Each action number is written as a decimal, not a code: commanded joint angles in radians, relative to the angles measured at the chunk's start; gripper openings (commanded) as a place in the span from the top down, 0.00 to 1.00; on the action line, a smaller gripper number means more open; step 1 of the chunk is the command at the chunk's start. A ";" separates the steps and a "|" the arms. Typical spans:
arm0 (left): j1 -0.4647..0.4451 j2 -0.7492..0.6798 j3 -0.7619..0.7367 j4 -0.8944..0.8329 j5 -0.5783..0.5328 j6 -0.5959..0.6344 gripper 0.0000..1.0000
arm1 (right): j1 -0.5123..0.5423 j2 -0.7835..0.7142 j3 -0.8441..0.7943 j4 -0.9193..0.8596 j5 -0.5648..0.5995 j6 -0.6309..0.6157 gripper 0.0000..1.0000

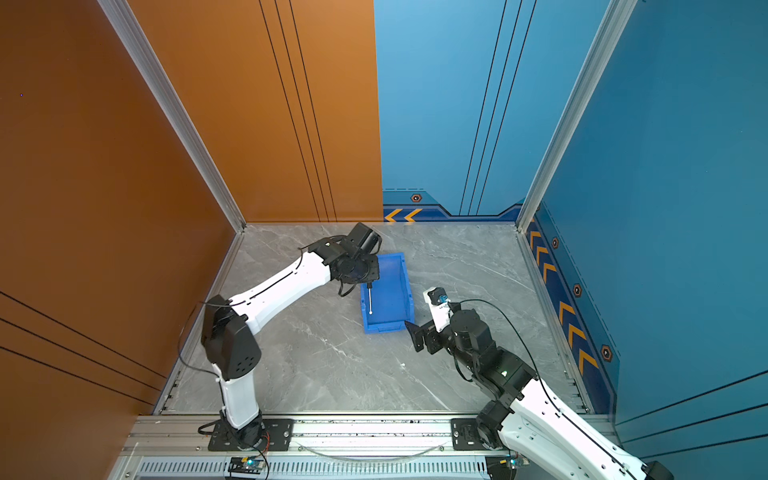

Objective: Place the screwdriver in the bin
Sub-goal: 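Carry the screwdriver with the left gripper over the blue bin and lower it inside, then open the left gripper to release the screwdriver into the bin and lift away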

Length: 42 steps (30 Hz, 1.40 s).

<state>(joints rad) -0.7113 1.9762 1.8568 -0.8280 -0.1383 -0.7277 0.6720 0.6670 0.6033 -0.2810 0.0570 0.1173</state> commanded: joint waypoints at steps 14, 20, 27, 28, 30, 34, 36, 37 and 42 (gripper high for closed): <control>-0.030 0.312 0.217 -0.037 -0.057 -0.110 1.00 | -0.119 -0.020 0.020 -0.049 -0.028 0.022 0.00; -0.027 0.367 0.220 -0.037 -0.079 -0.126 1.00 | -0.151 -0.016 0.021 -0.053 -0.060 0.015 0.00; -0.016 0.419 0.219 -0.037 -0.083 -0.132 1.00 | -0.179 -0.033 0.026 -0.066 -0.072 0.012 0.00; -0.015 0.425 0.220 -0.036 -0.082 -0.134 1.00 | -0.181 -0.037 0.026 -0.070 -0.072 0.013 0.00; -0.014 0.433 0.223 -0.036 -0.083 -0.133 1.00 | -0.184 -0.045 0.026 -0.078 -0.072 0.011 0.00; -0.013 0.447 0.223 -0.037 -0.081 -0.128 1.00 | -0.193 -0.062 0.023 -0.095 -0.071 0.012 0.00; -0.013 0.450 0.221 -0.037 -0.082 -0.126 0.98 | -0.194 -0.071 0.021 -0.099 -0.068 0.013 0.00; -0.012 0.453 0.220 -0.036 -0.084 -0.125 0.96 | -0.195 -0.075 0.020 -0.099 -0.066 0.013 0.00; -0.013 0.460 0.208 -0.037 -0.088 -0.122 0.86 | -0.198 -0.082 0.019 -0.101 -0.065 0.016 0.00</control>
<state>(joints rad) -0.7322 2.4039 2.0586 -0.8398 -0.1944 -0.8471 0.4786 0.5957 0.6033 -0.3599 -0.0006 0.1314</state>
